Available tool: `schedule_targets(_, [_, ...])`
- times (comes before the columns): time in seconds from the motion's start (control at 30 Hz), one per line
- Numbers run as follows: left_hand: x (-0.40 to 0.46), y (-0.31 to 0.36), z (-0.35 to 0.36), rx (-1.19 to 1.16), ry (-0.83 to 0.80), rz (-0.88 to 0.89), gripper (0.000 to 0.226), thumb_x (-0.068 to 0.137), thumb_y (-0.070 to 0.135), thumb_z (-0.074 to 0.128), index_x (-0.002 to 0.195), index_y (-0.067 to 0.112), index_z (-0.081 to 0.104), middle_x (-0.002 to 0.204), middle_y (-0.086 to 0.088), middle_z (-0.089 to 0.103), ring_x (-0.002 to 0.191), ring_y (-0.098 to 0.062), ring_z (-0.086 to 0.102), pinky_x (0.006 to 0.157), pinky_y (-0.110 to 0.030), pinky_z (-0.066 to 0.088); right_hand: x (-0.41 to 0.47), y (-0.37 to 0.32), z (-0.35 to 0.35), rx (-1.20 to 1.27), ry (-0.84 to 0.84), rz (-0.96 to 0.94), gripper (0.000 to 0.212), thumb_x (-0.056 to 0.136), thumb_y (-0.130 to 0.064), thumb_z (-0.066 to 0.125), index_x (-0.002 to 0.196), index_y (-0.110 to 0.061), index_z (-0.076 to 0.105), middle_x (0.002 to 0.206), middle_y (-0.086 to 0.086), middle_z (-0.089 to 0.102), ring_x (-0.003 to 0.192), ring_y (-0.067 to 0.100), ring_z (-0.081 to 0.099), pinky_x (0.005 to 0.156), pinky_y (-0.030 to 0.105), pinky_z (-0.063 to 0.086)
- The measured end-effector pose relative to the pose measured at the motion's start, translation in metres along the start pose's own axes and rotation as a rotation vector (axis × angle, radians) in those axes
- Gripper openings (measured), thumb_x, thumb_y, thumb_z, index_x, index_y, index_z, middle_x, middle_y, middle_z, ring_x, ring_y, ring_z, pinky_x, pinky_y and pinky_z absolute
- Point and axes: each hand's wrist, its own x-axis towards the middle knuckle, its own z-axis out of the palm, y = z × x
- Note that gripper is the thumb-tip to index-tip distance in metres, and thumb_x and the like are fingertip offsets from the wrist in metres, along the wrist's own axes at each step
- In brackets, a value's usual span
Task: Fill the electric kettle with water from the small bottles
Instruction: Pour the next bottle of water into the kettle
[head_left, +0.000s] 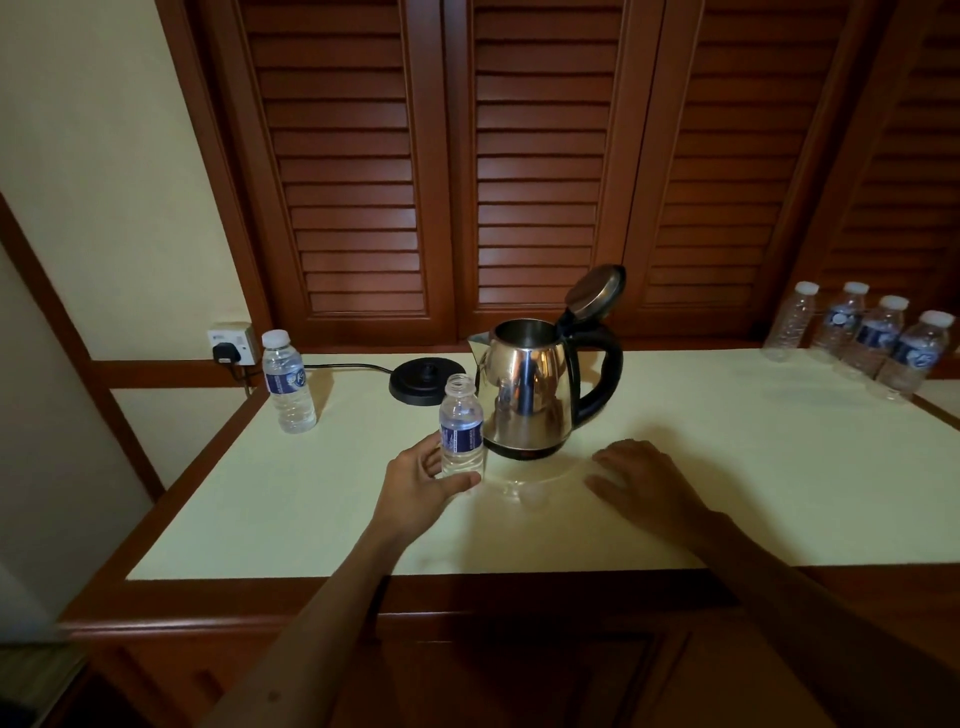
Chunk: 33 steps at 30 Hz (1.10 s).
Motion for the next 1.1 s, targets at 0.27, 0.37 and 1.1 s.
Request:
schedule_targets(0.27, [0.001,0.014,0.002,0.129,0.074,-0.053,0.050,0.069,0.008,0.088,0.116,0.016,0.070,0.101,0.006,0.076,0.089,-0.009,0.072,0.083,-0.027,0.059,0.000,0.012,0.005,0.011,0.053,0.012,0.048,0.091,-0.052,0.046,0.126,-0.021,0.058,0.131,-0.002,0.055,0.119,0.015,0.049,0.100,0.031,0.036])
schedule_targets(0.37, [0.007,0.031,-0.002,0.264,0.075,-0.044,0.050,0.069,0.016,0.089,0.116,0.016,0.070,0.103,0.001,0.075,0.087,-0.009,0.069,0.071,-0.017,0.052,0.000,0.013,0.006,0.026,0.017,0.019,0.050,0.093,-0.053,0.043,0.133,-0.024,0.053,0.141,-0.001,0.049,0.130,0.016,0.043,0.108,0.034,0.032])
schedule_targets(1.1, [0.071,0.132,-0.032,1.294,0.051,0.156,0.056,0.064,0.052,0.079,0.111,0.025,0.066,0.083,0.001,0.064,0.075,-0.021,0.062,0.070,-0.033,0.057,0.002,0.020,0.017,0.062,0.085,0.005,0.050,0.089,-0.053,0.050,0.131,-0.026,0.056,0.142,-0.002,0.050,0.132,0.015,0.043,0.110,0.034,0.033])
